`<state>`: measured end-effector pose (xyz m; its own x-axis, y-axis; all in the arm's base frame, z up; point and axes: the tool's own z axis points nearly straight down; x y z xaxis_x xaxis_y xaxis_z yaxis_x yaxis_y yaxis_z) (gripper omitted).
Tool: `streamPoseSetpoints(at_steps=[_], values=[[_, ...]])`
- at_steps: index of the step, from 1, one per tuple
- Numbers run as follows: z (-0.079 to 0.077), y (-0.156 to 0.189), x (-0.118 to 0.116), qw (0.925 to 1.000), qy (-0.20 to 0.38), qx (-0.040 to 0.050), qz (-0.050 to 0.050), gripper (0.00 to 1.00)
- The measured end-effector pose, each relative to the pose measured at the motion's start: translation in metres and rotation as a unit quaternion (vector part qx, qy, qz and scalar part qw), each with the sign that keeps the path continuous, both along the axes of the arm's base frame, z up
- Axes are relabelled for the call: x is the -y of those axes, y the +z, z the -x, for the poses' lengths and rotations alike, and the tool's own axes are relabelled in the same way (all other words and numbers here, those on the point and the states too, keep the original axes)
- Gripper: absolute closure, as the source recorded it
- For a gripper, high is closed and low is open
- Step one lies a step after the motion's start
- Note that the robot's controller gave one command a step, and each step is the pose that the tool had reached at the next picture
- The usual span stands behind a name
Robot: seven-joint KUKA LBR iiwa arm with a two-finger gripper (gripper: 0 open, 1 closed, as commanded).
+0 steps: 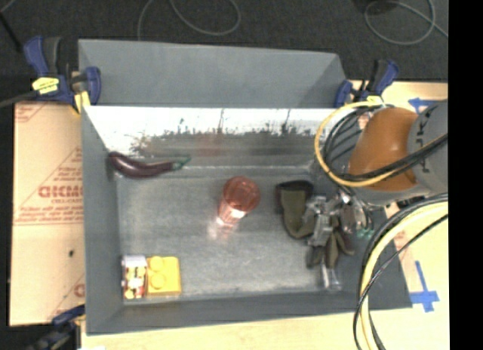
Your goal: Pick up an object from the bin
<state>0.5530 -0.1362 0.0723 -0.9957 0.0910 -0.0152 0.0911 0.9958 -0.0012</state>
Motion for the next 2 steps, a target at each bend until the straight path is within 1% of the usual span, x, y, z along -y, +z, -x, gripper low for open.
streamPoseSetpoints(at_steps=[1,2], values=[[0.0,0.0,0.0,1.0,0.001,0.0,0.0,1.0],[0.003,0.091,0.006,1.0,-0.001,0.0015,0.001,1.0]])
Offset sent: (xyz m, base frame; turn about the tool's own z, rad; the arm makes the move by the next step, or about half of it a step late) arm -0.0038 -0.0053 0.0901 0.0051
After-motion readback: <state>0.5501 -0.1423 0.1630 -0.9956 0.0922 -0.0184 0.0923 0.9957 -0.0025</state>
